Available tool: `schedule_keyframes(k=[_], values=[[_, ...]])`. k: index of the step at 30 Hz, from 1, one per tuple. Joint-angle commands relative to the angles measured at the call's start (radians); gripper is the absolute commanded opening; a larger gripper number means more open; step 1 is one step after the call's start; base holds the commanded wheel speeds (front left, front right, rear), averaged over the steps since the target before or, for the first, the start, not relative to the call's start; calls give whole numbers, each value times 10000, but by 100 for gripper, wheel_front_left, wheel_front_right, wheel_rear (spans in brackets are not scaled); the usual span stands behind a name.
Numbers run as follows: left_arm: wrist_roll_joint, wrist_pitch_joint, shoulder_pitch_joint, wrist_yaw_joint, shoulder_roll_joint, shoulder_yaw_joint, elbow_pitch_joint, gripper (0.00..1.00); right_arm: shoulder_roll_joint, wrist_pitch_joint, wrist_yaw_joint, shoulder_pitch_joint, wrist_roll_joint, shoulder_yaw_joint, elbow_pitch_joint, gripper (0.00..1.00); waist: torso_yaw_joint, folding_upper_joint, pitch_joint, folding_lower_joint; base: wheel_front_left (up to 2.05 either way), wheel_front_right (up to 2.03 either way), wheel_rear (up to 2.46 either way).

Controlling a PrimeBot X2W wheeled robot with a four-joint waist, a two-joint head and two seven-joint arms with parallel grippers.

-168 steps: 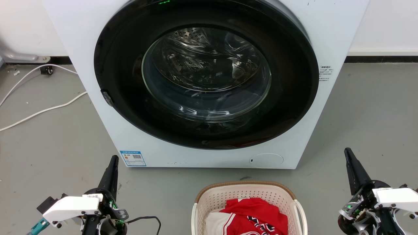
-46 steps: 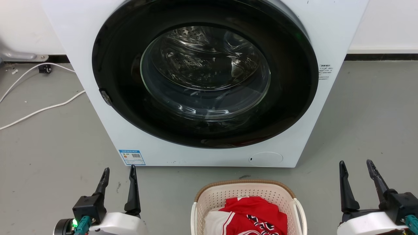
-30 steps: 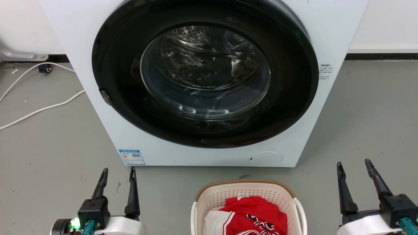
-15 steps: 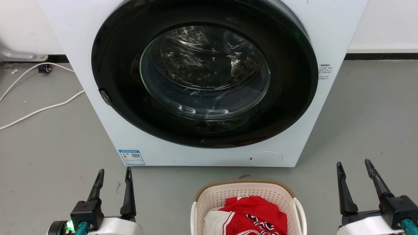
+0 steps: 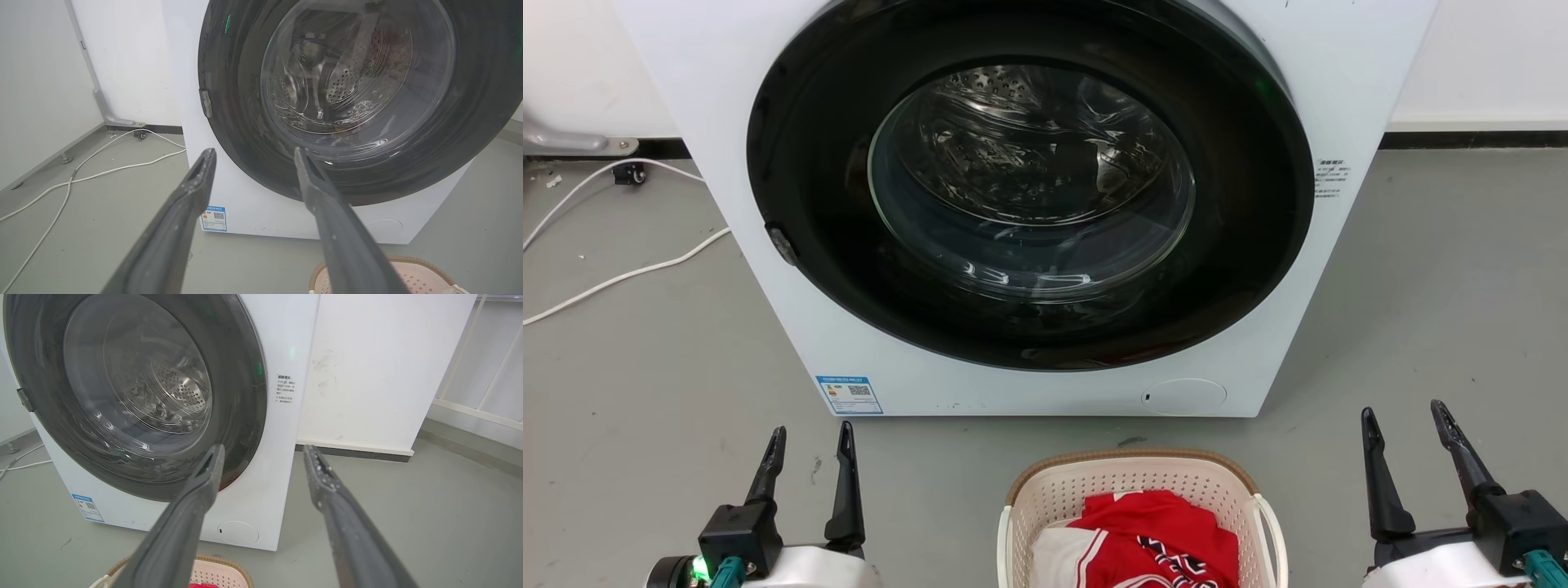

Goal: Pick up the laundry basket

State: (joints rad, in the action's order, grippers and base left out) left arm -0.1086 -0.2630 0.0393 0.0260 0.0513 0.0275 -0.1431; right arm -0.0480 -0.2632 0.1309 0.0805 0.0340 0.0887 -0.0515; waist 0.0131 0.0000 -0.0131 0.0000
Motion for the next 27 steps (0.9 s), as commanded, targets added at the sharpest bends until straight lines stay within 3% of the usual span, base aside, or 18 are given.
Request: schedule_keyframes(k=[1, 12, 27], values=[[-7, -28, 110, 1, -15, 4, -24, 100, -40, -25, -3, 27, -104, -18, -7, 100, 21, 0, -14, 0, 0, 0, 0], [-154, -27, -487, -16, -16, -341, -665, 100, -39, -23, -3, -426, 170, -128, -440, 100, 166, 0, -483, 0, 0, 0, 0], [-426, -28, -3145, 334, -9, -1724, -3978, 100, -31, -25, -5, -2805, 928, 144, -3215, 100, 390, 0, -3081, 0, 0, 0, 0]])
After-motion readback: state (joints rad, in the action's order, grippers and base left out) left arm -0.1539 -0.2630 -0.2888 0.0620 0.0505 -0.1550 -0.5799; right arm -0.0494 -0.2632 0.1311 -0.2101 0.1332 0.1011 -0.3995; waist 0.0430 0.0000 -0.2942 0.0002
